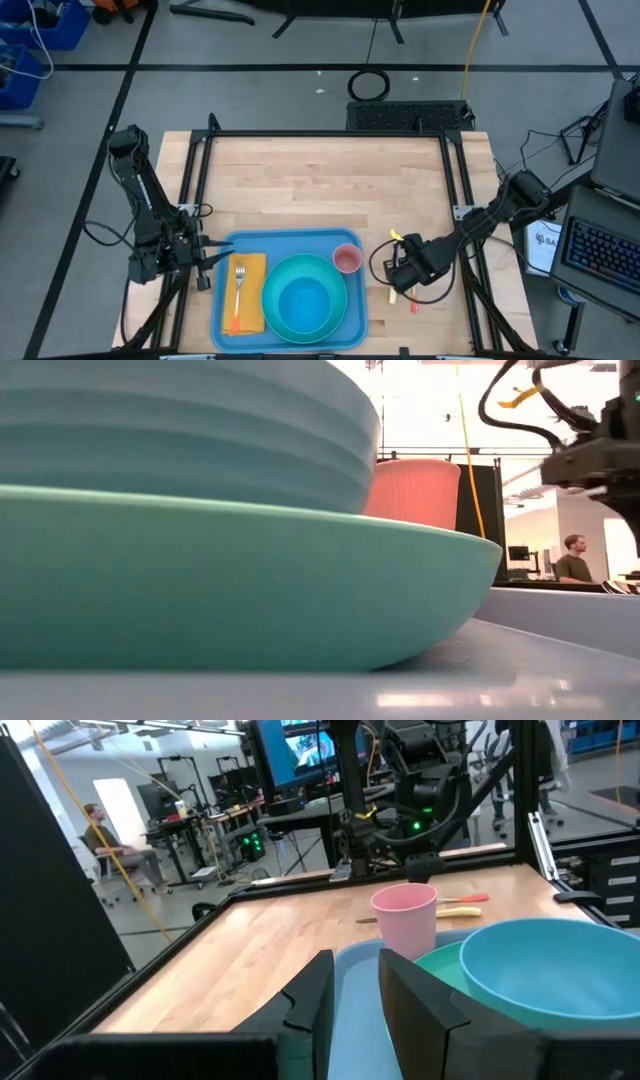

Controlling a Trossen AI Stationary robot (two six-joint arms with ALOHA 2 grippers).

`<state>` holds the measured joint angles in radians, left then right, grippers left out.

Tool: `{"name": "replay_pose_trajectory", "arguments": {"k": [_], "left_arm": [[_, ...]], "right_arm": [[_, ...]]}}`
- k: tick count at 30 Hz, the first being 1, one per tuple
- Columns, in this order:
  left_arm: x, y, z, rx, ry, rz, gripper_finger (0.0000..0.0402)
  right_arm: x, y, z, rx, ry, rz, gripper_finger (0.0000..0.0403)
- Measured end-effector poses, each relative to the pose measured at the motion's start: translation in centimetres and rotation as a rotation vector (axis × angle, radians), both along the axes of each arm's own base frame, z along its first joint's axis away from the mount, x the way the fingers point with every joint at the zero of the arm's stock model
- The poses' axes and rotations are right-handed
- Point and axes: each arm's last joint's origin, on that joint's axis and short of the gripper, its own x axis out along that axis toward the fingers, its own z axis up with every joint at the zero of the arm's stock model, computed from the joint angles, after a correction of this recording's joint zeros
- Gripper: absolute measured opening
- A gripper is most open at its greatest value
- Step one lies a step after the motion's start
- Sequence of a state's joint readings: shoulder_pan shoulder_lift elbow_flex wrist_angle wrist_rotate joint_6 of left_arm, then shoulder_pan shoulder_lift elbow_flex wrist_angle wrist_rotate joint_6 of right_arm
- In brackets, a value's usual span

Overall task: Set up tray
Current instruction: Put the orange spoon to the right of the orange fork on the yellow table napkin

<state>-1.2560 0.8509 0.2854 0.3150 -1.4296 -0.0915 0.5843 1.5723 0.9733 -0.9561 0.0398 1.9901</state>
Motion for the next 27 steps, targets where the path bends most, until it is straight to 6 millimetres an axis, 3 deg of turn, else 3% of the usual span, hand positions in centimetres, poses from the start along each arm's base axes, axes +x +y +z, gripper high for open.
{"name": "replay_pose_trajectory", "arguments": {"k": [11,22,27], "left_arm": [[0.0,0.0,0.0,-0.003,0.000,0.001,0.0088],[0.0,0.0,0.0,-0.005,0.000,0.001,0.0088],[0.0,0.0,0.0,-0.004,0.000,0.001,0.0088]], "right_arm": [[-0.8,0.7,-0.9,0.020,-0.009,-0.041,0.0093],[-1.4,0.2,-3.4,0.067,-0.073,-0.051,0.0093],[-1.5,0.1,-3.6,0.062,-0.067,-0.046,0.0092]]}}
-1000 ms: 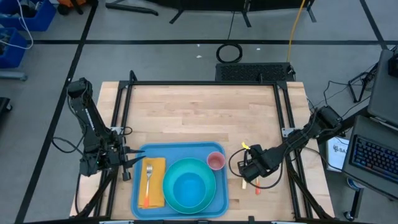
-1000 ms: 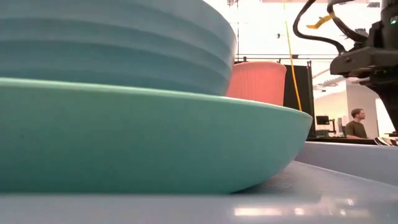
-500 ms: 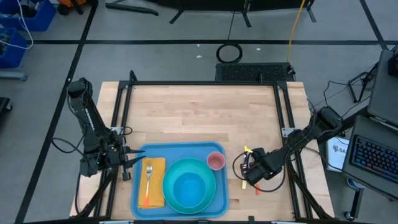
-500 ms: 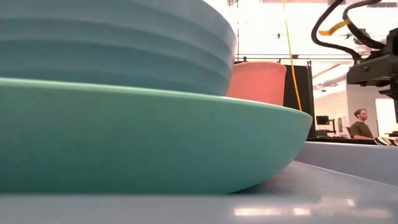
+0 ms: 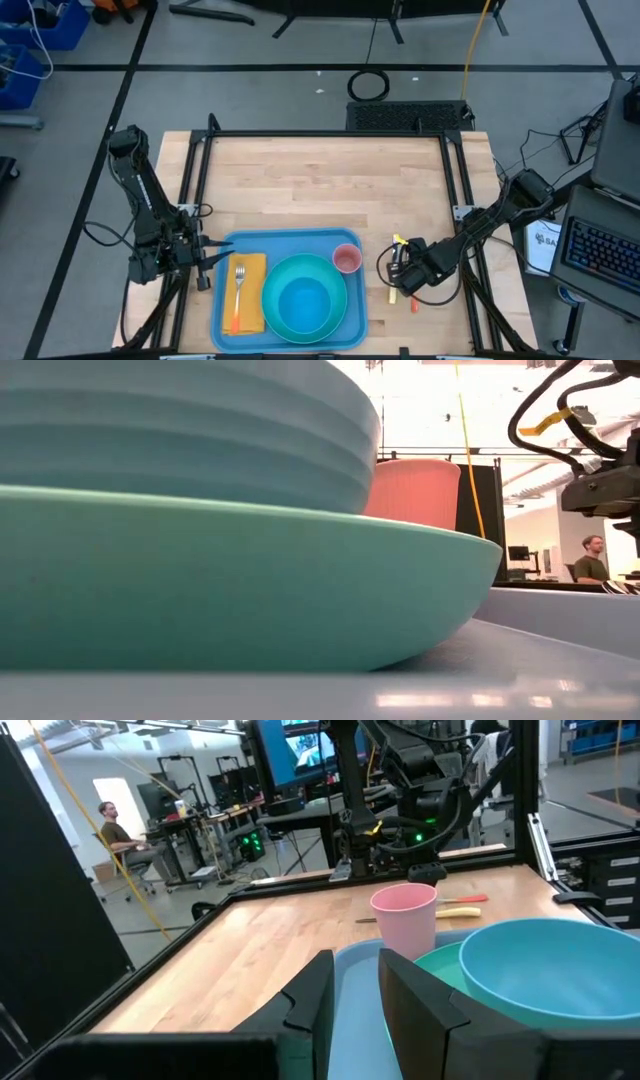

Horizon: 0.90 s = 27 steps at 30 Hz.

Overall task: Set up tray
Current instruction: Put the orange spoon to the right of the orange fork on the yellow table napkin

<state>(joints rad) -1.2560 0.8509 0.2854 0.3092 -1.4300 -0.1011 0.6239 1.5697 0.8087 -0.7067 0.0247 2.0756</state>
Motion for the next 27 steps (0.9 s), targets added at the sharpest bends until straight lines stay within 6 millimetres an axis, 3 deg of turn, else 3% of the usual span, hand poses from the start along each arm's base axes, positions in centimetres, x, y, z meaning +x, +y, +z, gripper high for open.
{"name": "replay_pose_trajectory", "arguments": {"k": [9,27], "left_arm": [[0.00,0.00,0.00,-0.005,-0.001,0.000,0.0088],[-0.01,0.04,-0.15,0.002,0.003,0.001,0.0088]], "right_arm": [[-0.03,-0.04,-0.07,-0.008,0.002,0.035,0.0010],[-0.12,-0.43,-0.11,-0.116,-0.029,0.095,0.0003]]}}
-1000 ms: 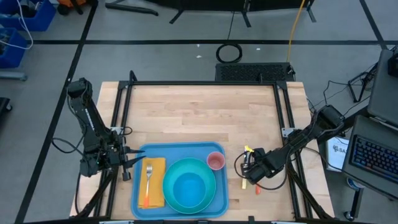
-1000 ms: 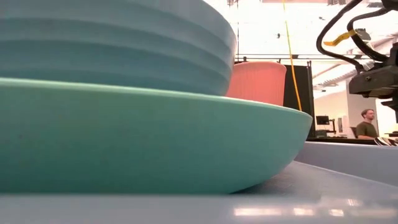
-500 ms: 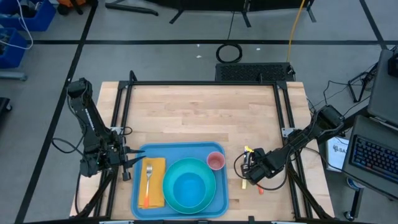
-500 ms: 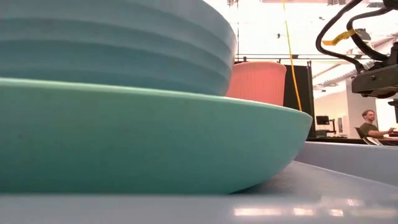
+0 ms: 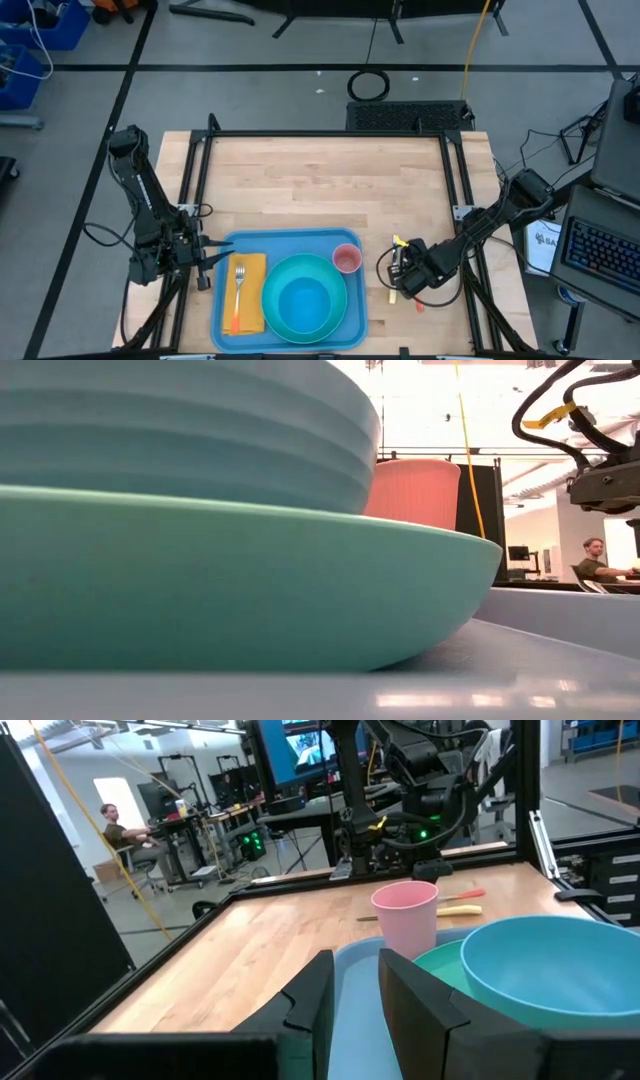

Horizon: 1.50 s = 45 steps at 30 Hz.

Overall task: Set up tray
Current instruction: Put the orange spoon to the right of the orange fork on the yellow table napkin

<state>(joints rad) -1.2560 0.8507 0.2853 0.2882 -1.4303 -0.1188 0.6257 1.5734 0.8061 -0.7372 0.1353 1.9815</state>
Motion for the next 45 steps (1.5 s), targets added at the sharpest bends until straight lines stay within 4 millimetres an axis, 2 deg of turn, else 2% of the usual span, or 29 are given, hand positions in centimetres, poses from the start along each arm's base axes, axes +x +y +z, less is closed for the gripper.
{"name": "replay_pose_trajectory", "arguments": {"k": [12,17,27,39,45], "left_arm": [[0.0,0.0,0.0,-0.003,-0.001,0.000,0.0088],[0.0,0.0,0.0,-0.009,-0.001,0.001,0.0088],[0.0,0.0,-0.1,-0.008,-0.001,0.001,0.0088],[0.0,0.0,-0.1,-0.009,-0.001,0.001,0.0088],[0.0,0.0,-0.1,-0.013,-0.001,0.001,0.0088]], "right_arm": [[1.2,-0.1,1.5,-0.218,-0.160,0.060,0.0001],[1.4,-0.2,2.2,-0.280,-0.160,0.082,0.0001],[2.4,-0.1,5.0,-0.486,-0.226,0.159,0.0000],[5.2,0.8,9.1,-0.849,-0.467,0.316,0.0000],[8.2,1.1,10.2,-0.990,-0.570,0.393,0.0001]]}}
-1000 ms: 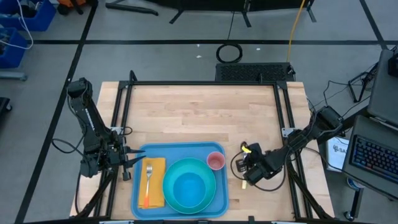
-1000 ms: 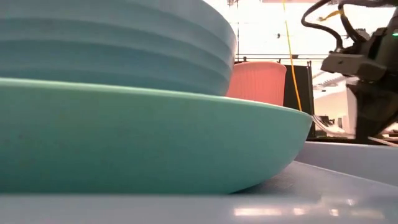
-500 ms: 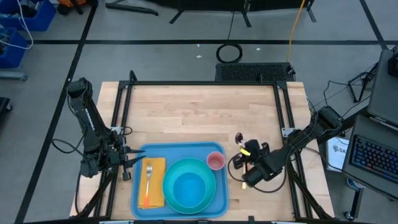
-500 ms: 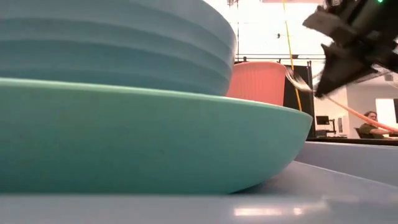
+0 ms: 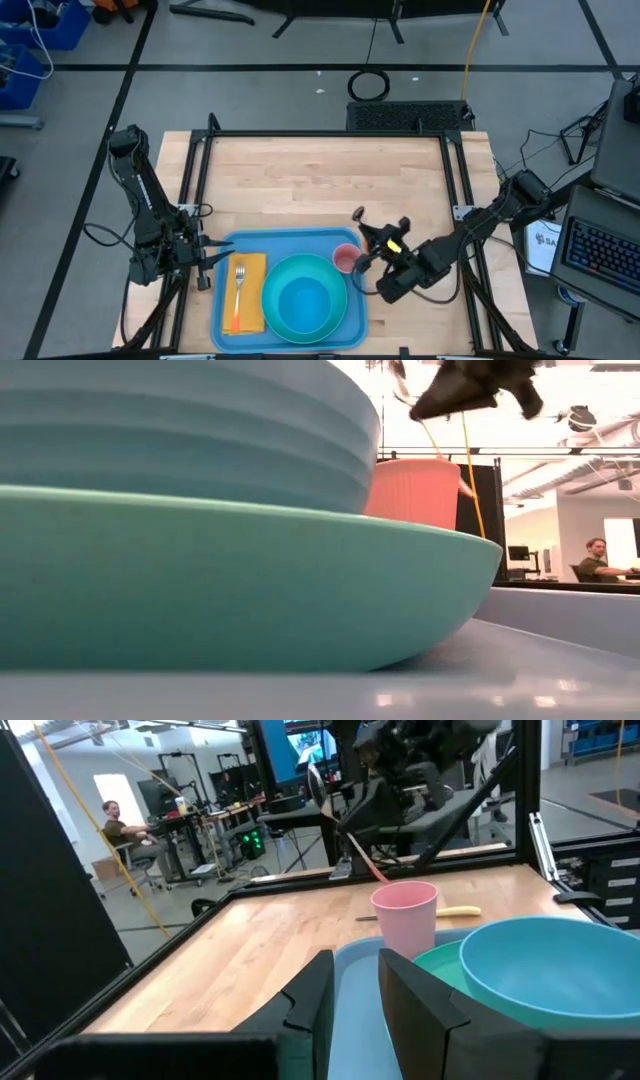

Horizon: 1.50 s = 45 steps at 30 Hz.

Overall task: Set up tray
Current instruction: Put the orange spoon to the right of the orange fork on the yellow table napkin

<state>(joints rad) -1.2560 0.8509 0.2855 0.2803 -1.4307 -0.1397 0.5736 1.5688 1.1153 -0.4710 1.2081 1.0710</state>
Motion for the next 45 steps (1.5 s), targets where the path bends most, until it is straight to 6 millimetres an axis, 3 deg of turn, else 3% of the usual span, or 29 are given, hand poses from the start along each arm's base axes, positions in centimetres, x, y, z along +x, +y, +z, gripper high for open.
{"name": "replay_pose_trajectory", "arguments": {"k": [7,19,28,34,45], "left_arm": [[0.4,0.2,0.2,-0.050,-0.011,0.025,0.0088],[2.4,1.3,0.3,-0.099,-0.018,0.130,0.0088],[4.4,2.8,0.2,-0.107,0.001,0.193,0.0088],[5.8,3.5,0.0,-0.133,0.040,0.122,0.0088],[8.7,3.1,0.0,0.026,-0.010,0.076,0.0088]], "right_arm": [[3.4,-0.8,1.7,-0.097,-0.109,0.122,0.0001],[4.4,-3.0,2.2,-0.241,-0.241,0.270,0.0001],[6.8,-3.7,0.8,-0.377,-0.371,0.436,0.0001],[9.4,-4.1,0.7,-0.414,-0.387,0.490,0.0001],[12.8,-4.2,2.1,-0.508,-0.392,0.575,0.0001]]}}
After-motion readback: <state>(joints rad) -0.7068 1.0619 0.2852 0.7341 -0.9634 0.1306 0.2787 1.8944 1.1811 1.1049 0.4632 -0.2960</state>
